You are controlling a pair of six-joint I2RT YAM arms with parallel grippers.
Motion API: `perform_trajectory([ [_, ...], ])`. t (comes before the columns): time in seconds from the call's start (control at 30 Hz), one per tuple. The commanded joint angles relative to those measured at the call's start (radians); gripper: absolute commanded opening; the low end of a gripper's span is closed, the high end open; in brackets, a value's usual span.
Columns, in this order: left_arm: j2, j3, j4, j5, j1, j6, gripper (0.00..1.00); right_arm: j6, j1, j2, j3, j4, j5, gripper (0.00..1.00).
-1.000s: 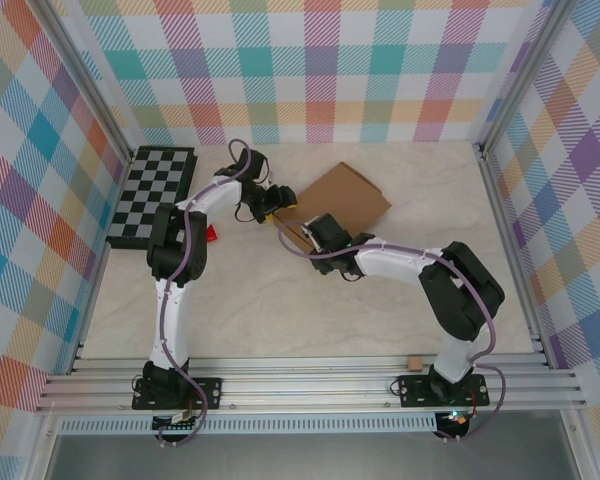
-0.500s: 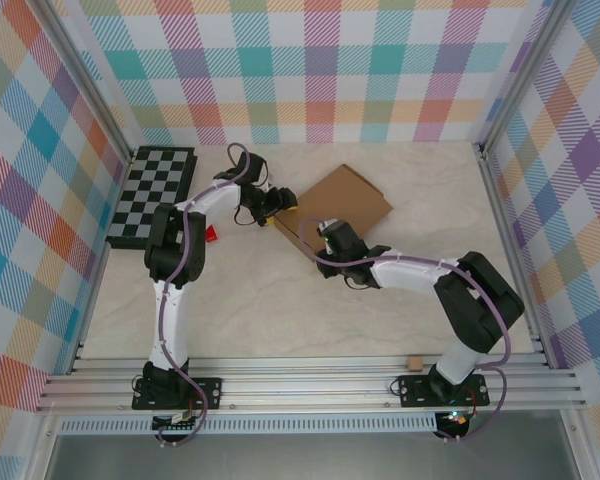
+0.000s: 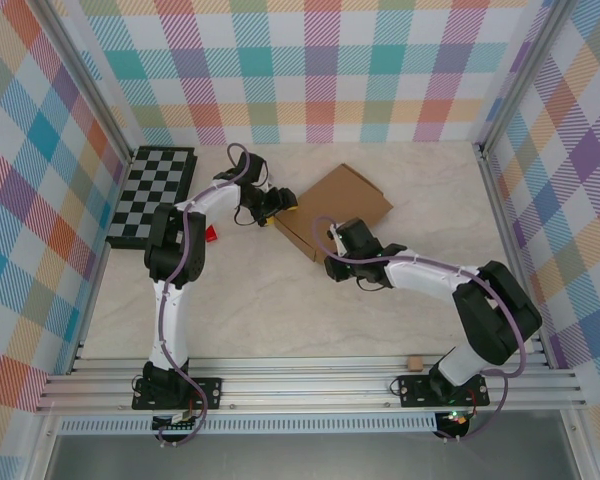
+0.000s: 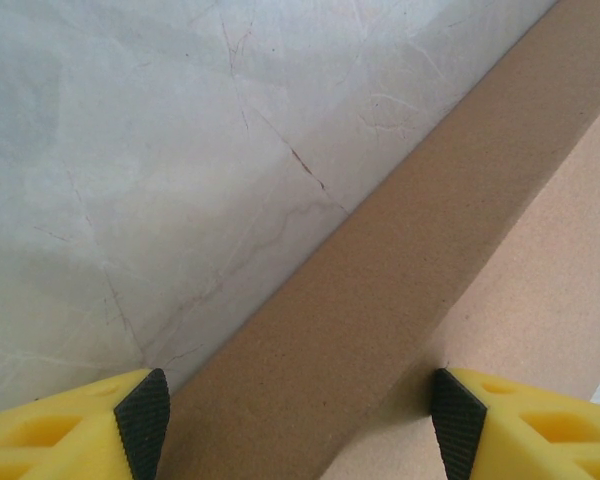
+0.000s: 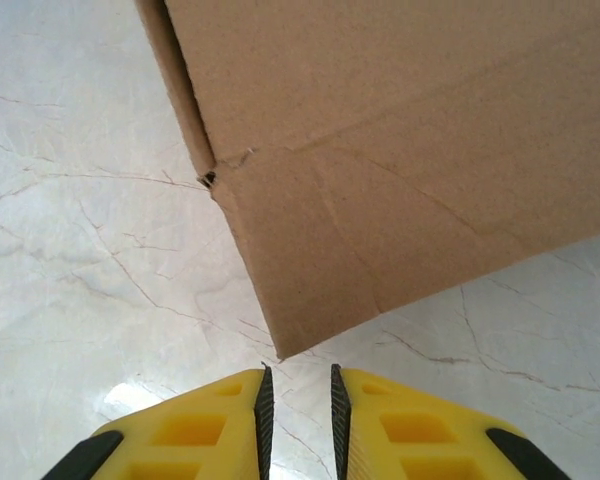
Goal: Fold the paper box
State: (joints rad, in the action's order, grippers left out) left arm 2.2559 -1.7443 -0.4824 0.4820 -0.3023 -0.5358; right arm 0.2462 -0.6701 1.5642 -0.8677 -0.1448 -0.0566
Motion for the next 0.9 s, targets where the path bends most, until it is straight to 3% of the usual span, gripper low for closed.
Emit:
perform_trajectory([
  [0.0, 0.024, 0.043, -0.103, -0.051, 0.008, -0.010, 0.72, -0.026, 0.018, 0.000, -0.058, -0.036, 0.057, 0.24],
  [0.2, 0.021, 0.036, -0.108, -0.051, 0.008, -0.008, 0.72, 0.004, 0.027, 0.033, -0.119, -0.087, 0.098, 0.22],
  [0.87, 0.013, 0.089, -0.053, -0.046, 0.008, -0.054, 0.72, 0.060, 0.026, 0.162, -0.040, 0.041, 0.173, 0.17],
])
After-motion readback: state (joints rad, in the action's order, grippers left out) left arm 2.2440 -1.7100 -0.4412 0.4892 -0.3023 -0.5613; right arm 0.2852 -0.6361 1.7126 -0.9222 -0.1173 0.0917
